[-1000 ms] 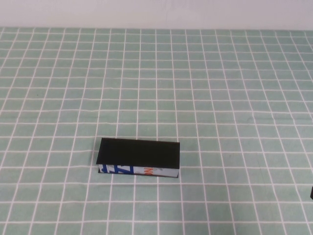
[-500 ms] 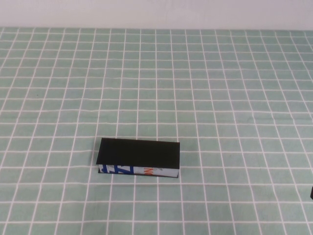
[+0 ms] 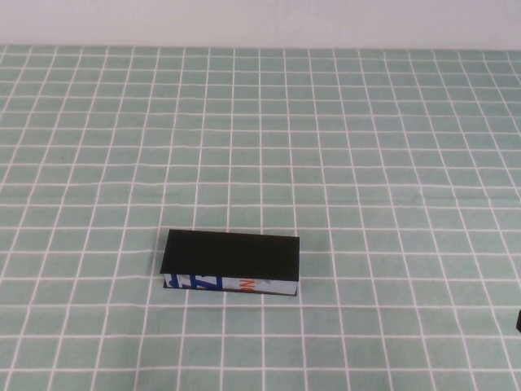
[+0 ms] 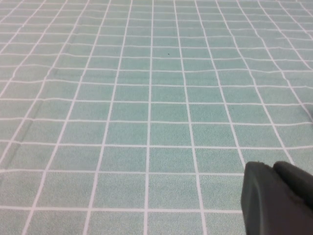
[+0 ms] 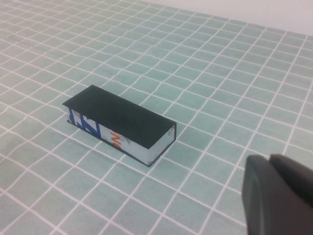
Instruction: Return glasses to glasses case
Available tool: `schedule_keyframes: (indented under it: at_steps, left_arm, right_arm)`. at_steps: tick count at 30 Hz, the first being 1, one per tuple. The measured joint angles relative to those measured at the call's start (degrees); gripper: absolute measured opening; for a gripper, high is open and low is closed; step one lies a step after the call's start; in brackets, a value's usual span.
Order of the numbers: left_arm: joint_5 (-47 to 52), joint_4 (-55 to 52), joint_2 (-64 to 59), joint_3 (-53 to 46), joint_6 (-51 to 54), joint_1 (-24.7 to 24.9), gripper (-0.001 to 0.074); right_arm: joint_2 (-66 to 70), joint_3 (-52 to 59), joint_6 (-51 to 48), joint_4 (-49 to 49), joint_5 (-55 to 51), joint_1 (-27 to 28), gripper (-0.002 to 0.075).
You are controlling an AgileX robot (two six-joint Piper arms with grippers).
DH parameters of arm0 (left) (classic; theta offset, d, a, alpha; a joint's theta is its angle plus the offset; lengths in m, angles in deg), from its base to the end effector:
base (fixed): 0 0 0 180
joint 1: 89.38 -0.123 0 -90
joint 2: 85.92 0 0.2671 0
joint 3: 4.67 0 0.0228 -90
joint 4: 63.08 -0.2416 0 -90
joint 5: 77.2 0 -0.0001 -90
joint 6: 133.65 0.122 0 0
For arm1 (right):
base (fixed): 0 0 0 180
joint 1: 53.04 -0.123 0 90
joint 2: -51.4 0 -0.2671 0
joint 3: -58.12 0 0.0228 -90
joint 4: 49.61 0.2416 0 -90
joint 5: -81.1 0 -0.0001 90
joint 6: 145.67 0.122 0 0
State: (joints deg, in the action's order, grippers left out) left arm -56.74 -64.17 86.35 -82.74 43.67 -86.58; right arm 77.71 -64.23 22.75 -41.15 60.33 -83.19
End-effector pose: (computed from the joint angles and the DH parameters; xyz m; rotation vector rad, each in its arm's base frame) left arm 0.0916 -0.0037 0.1651 0.0138 1.8547 -0.0480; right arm 0.0974 0.0640 0.2588 -0.5705 1.7493 0.3729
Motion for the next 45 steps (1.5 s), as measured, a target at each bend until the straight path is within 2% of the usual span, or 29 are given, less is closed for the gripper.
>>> schedule_keyframes:
  at_steps: [20, 23, 34, 40, 45]
  left_arm:
    - [0.0, 0.0, 0.0, 0.0, 0.0, 0.0, -0.0002]
    - [0.0, 0.0, 0.0, 0.0, 0.0, 0.0, -0.0002]
    - [0.0, 0.0, 0.0, 0.0, 0.0, 0.0, -0.0002]
    - [0.0, 0.0, 0.0, 0.0, 0.0, 0.0, -0.0002]
    - [0.0, 0.0, 0.0, 0.0, 0.0, 0.0, -0.0002]
  right_arm:
    - [-0.2, 0.0, 0.0, 0.1, 0.0, 0.3, -0.0011]
    - [-1.2, 0.0, 0.0, 0.6, 0.0, 3.8, -0.0011]
    - [-9.9, 0.0, 0.0, 0.7, 0.0, 22.5, -0.0011]
    - [-16.9, 0.4, 0.0, -0.7, -3.5, 24.0, -0.0012]
    - [-18.7, 7.5, 0.0, -3.0, -2.8, 24.0, -0.0011]
